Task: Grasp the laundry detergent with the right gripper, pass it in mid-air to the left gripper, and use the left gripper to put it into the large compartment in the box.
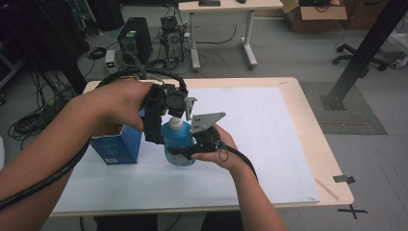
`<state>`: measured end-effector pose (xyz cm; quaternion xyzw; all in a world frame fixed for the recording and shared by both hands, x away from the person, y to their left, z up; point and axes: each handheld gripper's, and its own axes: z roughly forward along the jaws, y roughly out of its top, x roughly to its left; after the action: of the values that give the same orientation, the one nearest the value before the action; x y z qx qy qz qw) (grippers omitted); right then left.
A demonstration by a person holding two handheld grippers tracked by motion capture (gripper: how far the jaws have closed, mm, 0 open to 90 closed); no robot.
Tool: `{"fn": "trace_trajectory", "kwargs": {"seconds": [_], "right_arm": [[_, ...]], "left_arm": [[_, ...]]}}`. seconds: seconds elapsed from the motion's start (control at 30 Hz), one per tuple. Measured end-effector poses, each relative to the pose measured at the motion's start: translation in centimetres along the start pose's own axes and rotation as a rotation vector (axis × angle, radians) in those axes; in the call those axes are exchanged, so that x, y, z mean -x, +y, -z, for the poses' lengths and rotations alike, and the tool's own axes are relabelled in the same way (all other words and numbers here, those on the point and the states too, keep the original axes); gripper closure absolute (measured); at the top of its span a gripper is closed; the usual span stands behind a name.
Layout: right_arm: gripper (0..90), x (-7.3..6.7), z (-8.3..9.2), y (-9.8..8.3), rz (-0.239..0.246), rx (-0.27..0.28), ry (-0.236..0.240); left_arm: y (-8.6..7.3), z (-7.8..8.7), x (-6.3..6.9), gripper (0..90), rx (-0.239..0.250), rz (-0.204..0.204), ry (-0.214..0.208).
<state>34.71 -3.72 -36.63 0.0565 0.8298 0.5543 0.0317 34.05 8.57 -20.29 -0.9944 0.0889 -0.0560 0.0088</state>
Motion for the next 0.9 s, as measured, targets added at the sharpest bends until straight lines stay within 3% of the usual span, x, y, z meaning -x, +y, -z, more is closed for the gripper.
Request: {"fn": "trace_trajectory", "kwargs": {"seconds": [0.9], "right_arm": [[46.3,-0.3,-0.7,0.8,0.018,0.005,-0.011]], "left_arm": [[0.1,-1.7,0.0,0.4,0.015,0.015,0.001]]}}
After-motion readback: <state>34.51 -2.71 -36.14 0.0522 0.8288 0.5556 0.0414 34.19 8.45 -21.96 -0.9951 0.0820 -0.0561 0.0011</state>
